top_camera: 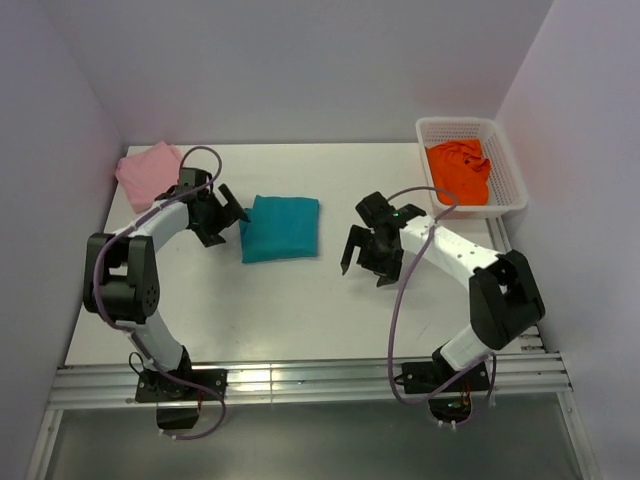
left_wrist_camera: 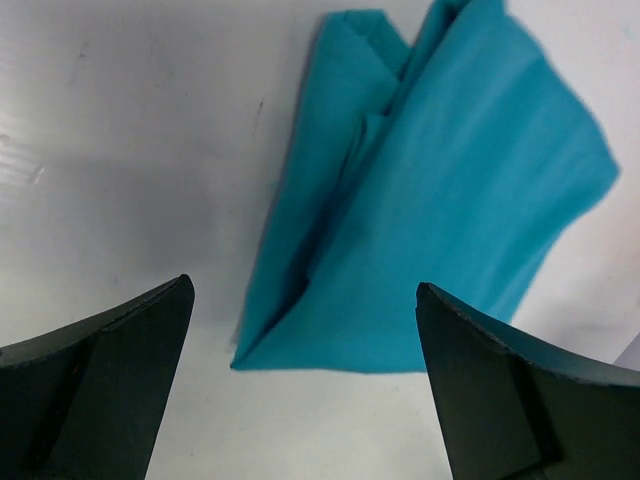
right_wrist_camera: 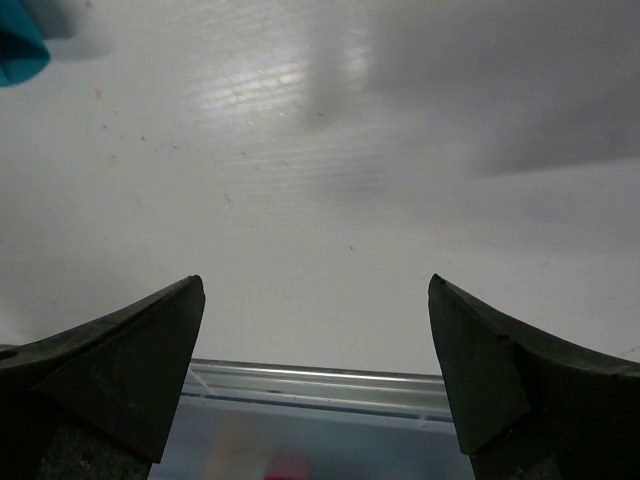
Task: Fold and stack the t-shirts
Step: Fold the tshirt, then neatly place the folded tshirt to the corner
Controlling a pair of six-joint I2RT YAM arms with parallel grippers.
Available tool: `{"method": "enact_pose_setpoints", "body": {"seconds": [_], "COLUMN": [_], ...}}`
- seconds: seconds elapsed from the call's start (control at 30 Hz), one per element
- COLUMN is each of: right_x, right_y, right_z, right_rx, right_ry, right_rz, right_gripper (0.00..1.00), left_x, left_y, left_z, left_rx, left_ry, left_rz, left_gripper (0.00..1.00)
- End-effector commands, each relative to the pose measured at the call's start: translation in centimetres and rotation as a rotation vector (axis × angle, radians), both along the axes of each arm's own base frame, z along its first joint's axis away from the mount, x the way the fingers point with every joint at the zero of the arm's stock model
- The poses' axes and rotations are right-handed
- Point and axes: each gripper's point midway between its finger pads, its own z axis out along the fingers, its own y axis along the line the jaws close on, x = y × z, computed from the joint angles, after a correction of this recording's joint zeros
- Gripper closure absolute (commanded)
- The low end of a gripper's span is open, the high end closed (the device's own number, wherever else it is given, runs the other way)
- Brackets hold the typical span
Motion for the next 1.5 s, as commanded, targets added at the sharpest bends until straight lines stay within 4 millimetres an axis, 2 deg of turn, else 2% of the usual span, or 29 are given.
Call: {"method": "enact_pose_setpoints", "body": {"seconds": [0.0, 0.17, 0.2, 0.33, 0.37, 0.43, 0.57, 0.6, 0.7, 0.77, 0.8, 0.83, 0.87, 0.9, 0.93, 0.97, 1.0, 1.03, 1.07, 1.1, 1.13, 1.17, 1.2, 1.23, 1.3, 1.33, 1.4, 1.43, 1.47], "right_x": [0.0, -2.0, -2.3, -3.7, -4.3, -5.0, -5.4, -5.3, -5.3, -5.0, -5.0, -5.1, -5.1, -5.2, -5.2, -5.3, -5.4, -5.6, -5.6, -5.8, -5.9, -6.0, -6.2, -6.5, -7.0, -7.4, -8.0, -8.4, -8.7], "right_y": [-0.1, -1.6, -1.9, -3.2, -3.7, -4.3, -5.0, -5.1, -5.4, -5.6, -5.6, -5.7, -5.6, -5.7, -5.7, -5.7, -5.7, -5.8, -5.8, -6.0, -6.2, -6.3, -6.5, -6.7, -6.9, -7.2, -7.4, -7.6, -7.8], "right_z": [2.0, 2.9, 2.9, 2.4, 2.0, 1.1, 0.9, 0.9, 1.2, 1.5, 1.6, 1.7, 1.7, 1.7, 1.6, 1.6, 1.4, 1.3, 1.3, 1.2, 1.1, 1.0, 0.9, 0.7, 0.3, -0.1, -0.6, -1.0, -1.1], "right_rx": [0.041, 0.035, 0.030, 0.002, -0.005, -0.021, -0.016, -0.015, -0.020, -0.020, -0.019, -0.015, -0.012, -0.011, -0.009, -0.009, -0.009, -0.010, -0.012, -0.022, -0.029, -0.035, -0.046, -0.051, -0.059, -0.065, -0.073, -0.078, -0.081], "right_ry": [-0.083, -0.099, -0.099, -0.094, -0.084, -0.064, -0.071, -0.074, -0.078, -0.094, -0.097, -0.102, -0.101, -0.099, -0.098, -0.098, -0.090, -0.086, -0.086, -0.081, -0.078, -0.074, -0.068, -0.062, -0.051, -0.040, -0.025, -0.016, -0.010], "right_rz": [-0.030, -0.049, -0.052, -0.069, -0.076, -0.083, -0.113, -0.118, -0.127, -0.137, -0.141, -0.145, -0.147, -0.151, -0.153, -0.153, -0.155, -0.153, -0.152, -0.150, -0.148, -0.148, -0.144, -0.146, -0.144, -0.143, -0.144, -0.144, -0.146], "right_gripper": [0.00, 0.00, 0.00, 0.00, 0.00, 0.00, 0.00, 0.00, 0.00, 0.00, 0.00, 0.00, 0.00, 0.00, 0.00, 0.00, 0.00, 0.00, 0.00, 0.00, 0.00, 0.00, 0.00, 0.00, 0.00, 0.00, 0.01, 0.01, 0.01], "left_x": [2.2, 3.6, 3.7, 4.2, 4.2, 4.4, 4.1, 4.2, 4.6, 6.1, 6.0, 7.9, 8.5, 9.4, 10.8, 11.8, 12.6, 14.0, 14.8, 15.4, 16.6, 17.2, 17.7, 18.3, 19.1, 19.6, 20.0, 20.3, 20.4], "left_y": [-1.4, -2.4, -2.5, -3.5, -4.1, -4.8, -5.8, -5.9, -5.0, -4.2, -3.3, -2.7, -2.2, -1.7, -1.1, -0.2, 0.3, 1.1, 1.4, 1.9, 2.5, 3.9, 4.4, 5.6, 7.9, 9.5, 11.3, 13.3, 14.3], "left_z": [-0.8, -2.9, -4.0, -5.2, -5.7, -5.8, -6.2, -6.0, -3.0, 0.6, 1.2, 4.0, 5.0, 5.0, 7.5, 6.6, 7.2, 9.6, 9.0, 9.4, 11.4, 10.8, 11.1, 11.6, 10.7, 11.1, 10.3, 10.7, 10.5], "left_rx": [-0.037, -0.064, -0.063, -0.060, -0.061, -0.071, -0.052, -0.052, 0.003, 0.045, 0.075, 0.092, 0.101, 0.115, 0.140, 0.154, 0.166, 0.181, 0.173, 0.162, 0.157, 0.156, 0.152, 0.148, 0.145, 0.141, 0.132, 0.135, 0.131], "left_ry": [-0.102, -0.093, -0.070, -0.051, -0.039, -0.038, -0.004, -0.002, -0.027, -0.101, -0.084, -0.151, -0.157, -0.149, -0.186, -0.160, -0.171, -0.214, -0.206, -0.214, -0.264, -0.255, -0.273, -0.293, -0.279, -0.291, -0.286, -0.298, -0.296], "left_rz": [-0.093, -0.126, -0.129, -0.147, -0.159, -0.178, -0.196, -0.196, -0.183, -0.180, -0.167, -0.171, -0.170, -0.171, -0.176, -0.169, -0.167, -0.156, -0.152, -0.141, -0.126, -0.101, -0.092, -0.075, -0.035, -0.010, 0.015, 0.046, 0.063], "left_gripper": [0.00, 0.01, 0.02, 0.14, 0.27, 0.40, 1.00, 1.00, 1.00, 1.00, 1.00, 1.00, 1.00, 1.00, 1.00, 1.00, 1.00, 1.00, 1.00, 1.00, 1.00, 1.00, 1.00, 1.00, 1.00, 1.00, 1.00, 1.00, 1.00]}}
